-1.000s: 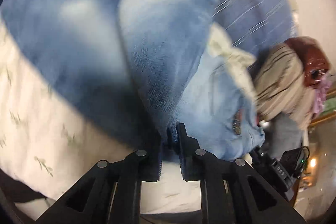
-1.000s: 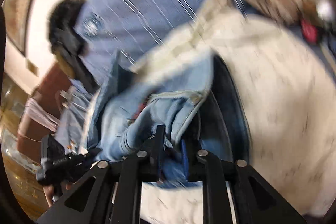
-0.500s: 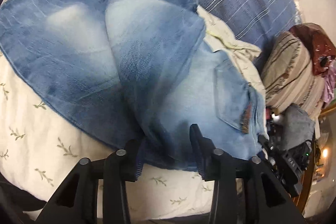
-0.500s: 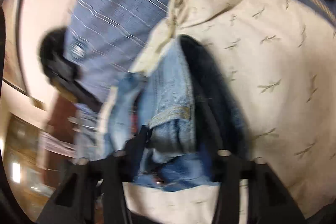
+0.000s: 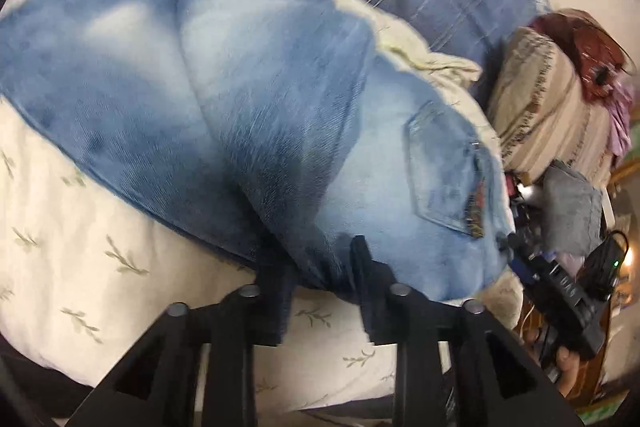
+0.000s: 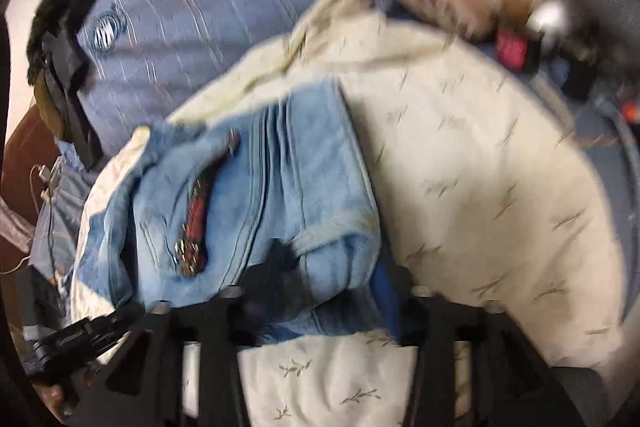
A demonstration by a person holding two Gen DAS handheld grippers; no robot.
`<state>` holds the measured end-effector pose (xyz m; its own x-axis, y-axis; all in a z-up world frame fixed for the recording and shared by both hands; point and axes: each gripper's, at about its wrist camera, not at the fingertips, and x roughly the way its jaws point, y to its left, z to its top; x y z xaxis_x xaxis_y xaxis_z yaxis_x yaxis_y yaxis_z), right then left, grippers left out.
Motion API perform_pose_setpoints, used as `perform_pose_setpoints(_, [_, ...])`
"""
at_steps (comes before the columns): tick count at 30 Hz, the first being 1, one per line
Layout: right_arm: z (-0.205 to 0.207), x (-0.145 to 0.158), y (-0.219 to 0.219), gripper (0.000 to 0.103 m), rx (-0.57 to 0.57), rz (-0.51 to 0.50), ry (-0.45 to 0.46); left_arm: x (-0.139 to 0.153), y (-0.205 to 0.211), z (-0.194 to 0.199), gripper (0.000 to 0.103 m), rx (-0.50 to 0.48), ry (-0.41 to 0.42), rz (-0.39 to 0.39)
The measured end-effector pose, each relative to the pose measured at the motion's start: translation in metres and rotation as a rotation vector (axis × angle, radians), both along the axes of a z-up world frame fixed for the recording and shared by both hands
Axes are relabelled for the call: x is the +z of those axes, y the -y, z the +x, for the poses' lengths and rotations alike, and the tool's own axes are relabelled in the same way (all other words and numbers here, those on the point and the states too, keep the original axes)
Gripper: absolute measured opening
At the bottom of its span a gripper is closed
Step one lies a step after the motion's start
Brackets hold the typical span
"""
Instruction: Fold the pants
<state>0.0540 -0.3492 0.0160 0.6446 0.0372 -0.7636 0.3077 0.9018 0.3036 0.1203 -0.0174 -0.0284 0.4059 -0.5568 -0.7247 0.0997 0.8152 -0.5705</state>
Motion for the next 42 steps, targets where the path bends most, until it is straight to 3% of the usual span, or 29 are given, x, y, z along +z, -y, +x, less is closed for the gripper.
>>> perform_pose_setpoints(4, [-0.015,0.037,-0.011,0.07,-0.024,0.019,0.155,0.036,-0.022,-0.013,0.045,0.008,0.148,0.056])
perform_pose_setpoints(7, [0.012,0.047,-0.035,0.071,0.121,0.189,0.177,0.06,-0.039,-0.008,0.062,0.069,0.222,0.074])
perform_pose_setpoints(8, [0.022,0.045,-0.042,0.071,0.166,0.254,0.177,0.066,-0.042,0.001,0.062,0.086,0.237,0.081])
perform_pose_setpoints(10, [0.058,0.032,-0.06,0.073,0.236,0.39,0.135,0.074,-0.044,0.025,0.062,0.128,0.245,0.126])
perform_pose_setpoints(12, [0.094,0.018,-0.077,0.073,0.271,0.458,0.08,0.076,-0.051,0.047,0.062,0.126,0.252,0.115])
perform_pose_setpoints(16, [0.158,-0.007,-0.104,0.073,0.271,0.477,-0.034,0.057,-0.084,0.061,0.062,0.187,0.266,0.075])
perform_pose_setpoints(19, [0.193,-0.017,-0.13,0.073,0.28,0.413,-0.091,0.036,-0.099,0.065,0.061,0.254,0.209,0.13])
perform_pose_setpoints(21, [0.214,-0.018,-0.15,0.07,0.283,0.346,-0.118,0.038,-0.108,0.07,0.061,0.271,0.186,0.104])
perform_pose_setpoints(25, [0.246,-0.034,-0.183,0.04,0.301,0.239,-0.238,0.045,-0.137,0.07,0.062,0.331,0.161,0.001])
perform_pose_setpoints(27, [0.248,-0.035,-0.197,0.024,0.299,0.161,-0.235,0.045,-0.15,0.067,0.062,0.353,0.139,-0.033])
perform_pose_setpoints(28, [0.246,-0.029,-0.202,0.007,0.307,0.142,-0.207,0.045,-0.156,0.067,0.062,0.362,0.133,-0.051])
perform_pose_setpoints(32, [0.22,0.014,-0.233,0.007,0.396,0.096,-0.014,0.05,-0.187,0.071,0.062,0.391,0.125,-0.123])
perform_pose_setpoints(33, [0.208,0.031,-0.25,0.007,0.457,0.071,0.06,0.053,-0.196,0.07,0.062,0.383,0.122,-0.139])
perform_pose_setpoints(36, [0.186,0.057,-0.296,0.007,0.609,0.047,0.156,0.056,-0.221,0.063,0.063,0.435,0.126,-0.153])
perform_pose_setpoints(38, [0.181,0.057,-0.323,0.008,0.669,0.03,0.153,0.054,-0.241,0.058,0.063,0.475,0.111,-0.171])
perform_pose_setpoints(42, [0.173,0.023,-0.365,0.012,0.771,0.108,0.073,0.046,-0.276,0.047,0.064,0.526,0.058,-0.236])
